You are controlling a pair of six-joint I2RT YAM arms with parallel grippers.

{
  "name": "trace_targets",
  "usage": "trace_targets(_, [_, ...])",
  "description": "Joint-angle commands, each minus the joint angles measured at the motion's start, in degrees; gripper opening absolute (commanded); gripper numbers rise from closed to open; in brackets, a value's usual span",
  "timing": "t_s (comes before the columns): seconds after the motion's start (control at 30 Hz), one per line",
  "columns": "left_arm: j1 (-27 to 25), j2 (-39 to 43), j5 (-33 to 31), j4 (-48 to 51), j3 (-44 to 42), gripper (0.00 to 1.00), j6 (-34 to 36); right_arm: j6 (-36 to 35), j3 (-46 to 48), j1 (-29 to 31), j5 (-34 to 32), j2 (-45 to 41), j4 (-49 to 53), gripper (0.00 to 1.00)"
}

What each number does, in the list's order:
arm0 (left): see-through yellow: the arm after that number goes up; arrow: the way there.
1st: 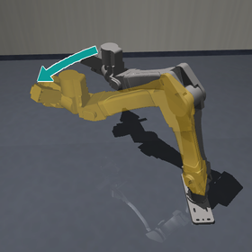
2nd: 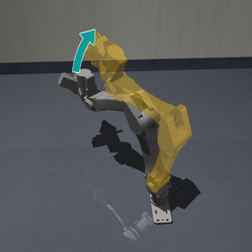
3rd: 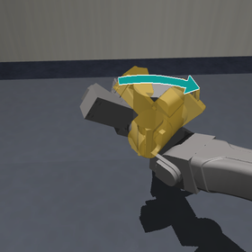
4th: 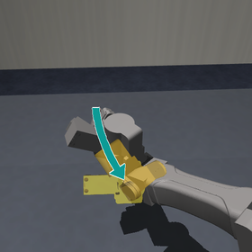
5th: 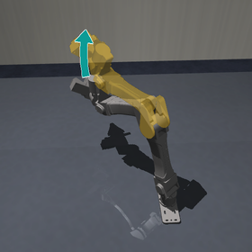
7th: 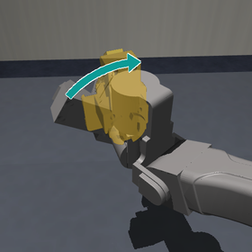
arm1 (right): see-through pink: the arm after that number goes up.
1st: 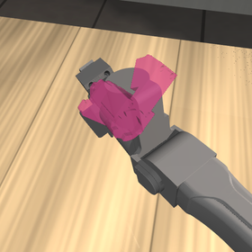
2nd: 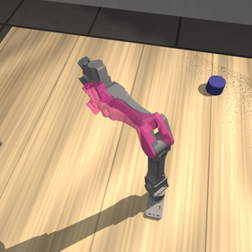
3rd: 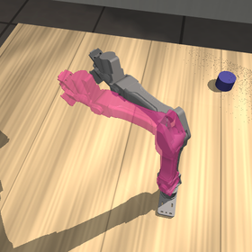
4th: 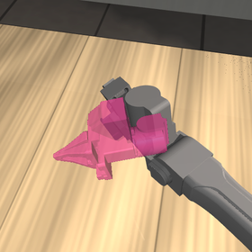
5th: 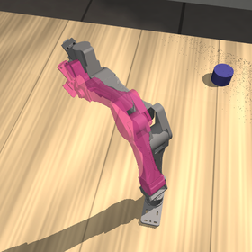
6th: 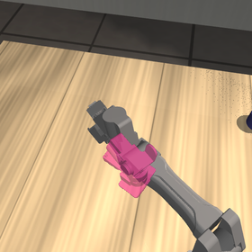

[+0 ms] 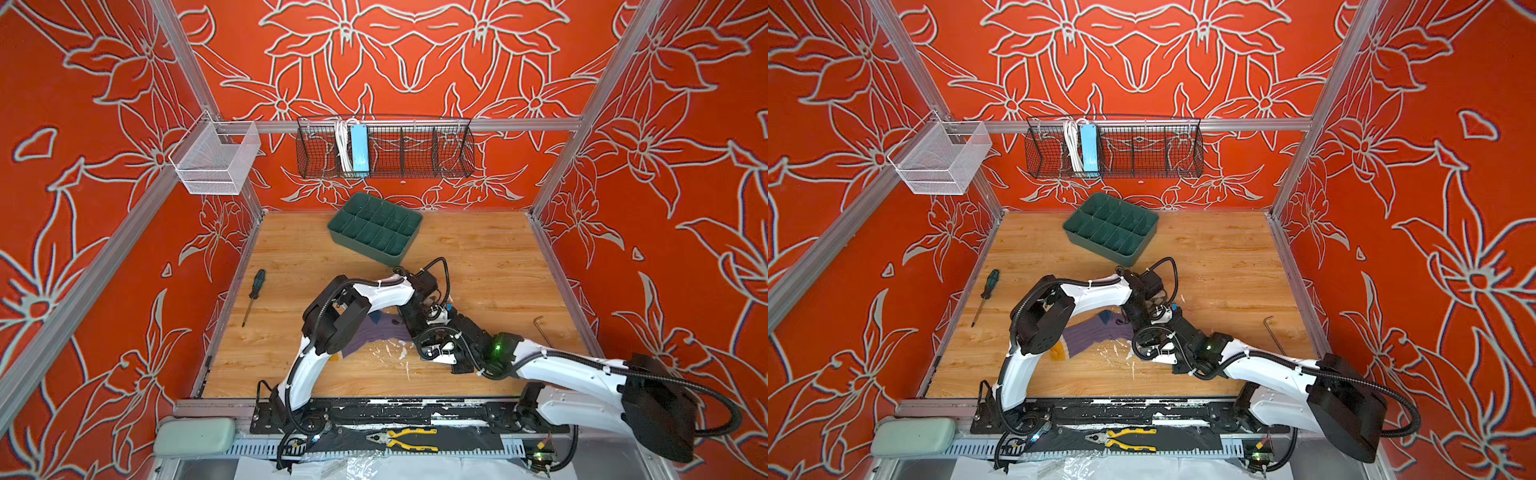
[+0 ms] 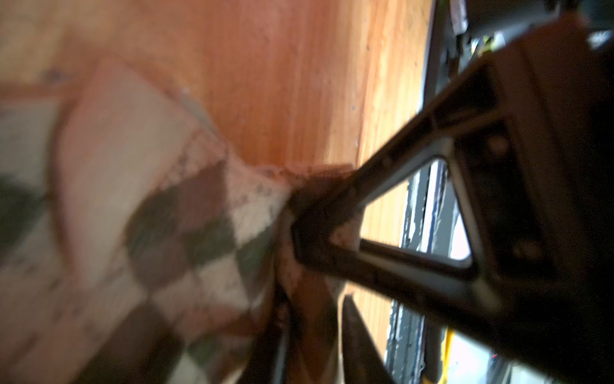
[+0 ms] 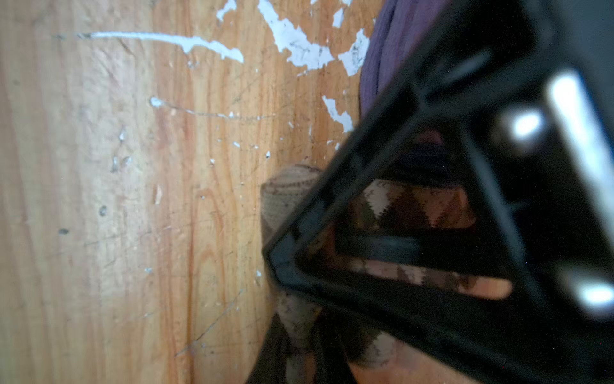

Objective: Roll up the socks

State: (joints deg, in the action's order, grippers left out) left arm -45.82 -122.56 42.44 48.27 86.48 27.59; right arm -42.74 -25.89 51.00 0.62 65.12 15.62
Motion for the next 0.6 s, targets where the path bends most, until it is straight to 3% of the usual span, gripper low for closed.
trace_targets(0.0, [-0.15,5.53,-6.24,-3.80,-3.68,0.37,-1.54,1.67,-0.73,0.24,-0.45,0.22,4.94,0.00])
trace_targets(0.17, [1.27,17.76,-16.85,-14.30,-10.95,0.53,-3.69,3.66,-2.31,0.26,1.01,0.36,8.33,0.00])
trace_targets(0.27, [3.27,28.83,-27.16,-23.61,-18.01,0.60,-5.43,5.11,-4.04,0.19,3.58,0.79,11.31,0.00])
trace_targets(0.4, [6.85,47.04,-40.41,-34.63,-29.78,0.78,-4.97,6.87,-7.96,-0.93,9.91,4.32,15.89,0.00])
trace_targets(0.57, [10.27,65.34,-38.95,-28.76,-36.67,0.81,2.43,7.06,-13.23,-3.86,16.60,13.03,21.41,0.00])
